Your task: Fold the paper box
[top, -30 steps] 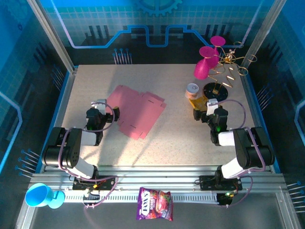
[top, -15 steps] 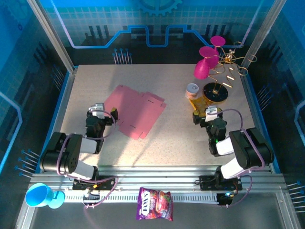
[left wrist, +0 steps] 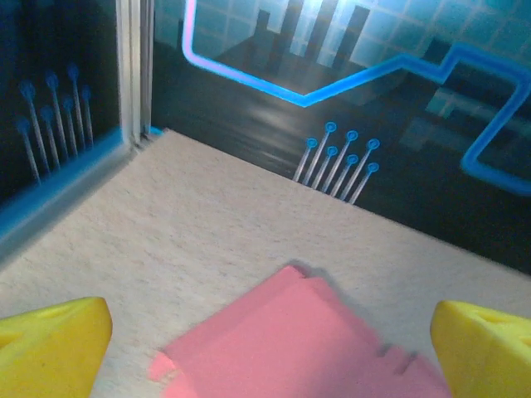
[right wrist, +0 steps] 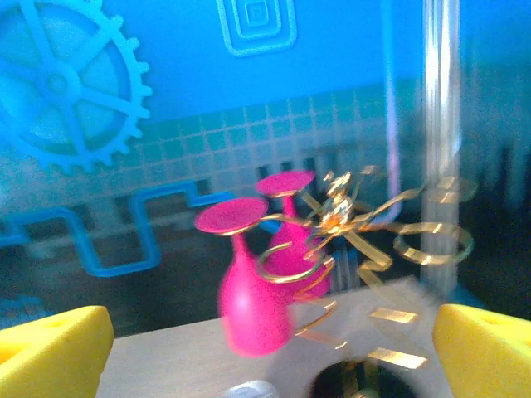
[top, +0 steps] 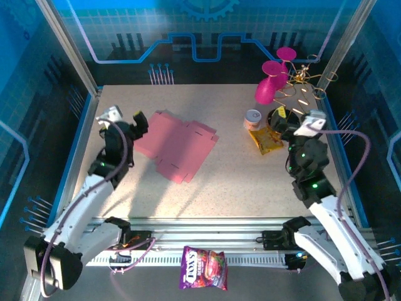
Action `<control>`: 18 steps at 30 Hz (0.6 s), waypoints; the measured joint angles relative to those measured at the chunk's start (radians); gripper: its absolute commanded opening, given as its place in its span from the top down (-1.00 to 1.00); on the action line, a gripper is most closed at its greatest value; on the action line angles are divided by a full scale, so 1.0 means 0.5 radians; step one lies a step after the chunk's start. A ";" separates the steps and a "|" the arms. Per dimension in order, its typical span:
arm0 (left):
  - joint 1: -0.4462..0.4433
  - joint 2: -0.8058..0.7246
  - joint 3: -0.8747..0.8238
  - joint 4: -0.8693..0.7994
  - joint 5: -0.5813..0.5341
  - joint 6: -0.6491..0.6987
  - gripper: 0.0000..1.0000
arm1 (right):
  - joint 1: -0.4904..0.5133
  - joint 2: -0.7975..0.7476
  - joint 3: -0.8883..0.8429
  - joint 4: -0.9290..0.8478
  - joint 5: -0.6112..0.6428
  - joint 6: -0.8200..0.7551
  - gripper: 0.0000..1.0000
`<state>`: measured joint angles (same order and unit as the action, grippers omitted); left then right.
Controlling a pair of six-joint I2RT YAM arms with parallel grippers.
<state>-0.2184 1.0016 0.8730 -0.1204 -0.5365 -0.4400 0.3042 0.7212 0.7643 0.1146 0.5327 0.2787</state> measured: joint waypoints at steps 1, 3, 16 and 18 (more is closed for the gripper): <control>0.064 0.048 0.072 -0.082 0.159 -0.124 -0.99 | -0.057 -0.031 0.033 -0.135 -0.169 0.158 -0.99; 0.195 0.195 0.175 -0.282 0.447 -0.344 -0.74 | -0.124 -0.044 0.041 -0.314 -0.472 0.377 -0.97; 0.268 0.785 -0.051 -0.729 1.489 -0.939 -0.50 | 0.723 1.597 0.646 -0.719 -1.207 0.697 -0.10; 0.258 0.769 -0.168 -0.637 1.573 -1.010 -0.50 | 0.718 1.839 0.758 -0.670 -1.305 0.727 -0.10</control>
<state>-0.0895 1.3861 0.7891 -0.4389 0.2501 -0.9451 0.6632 1.6409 1.1435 -0.2203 -0.1196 0.6422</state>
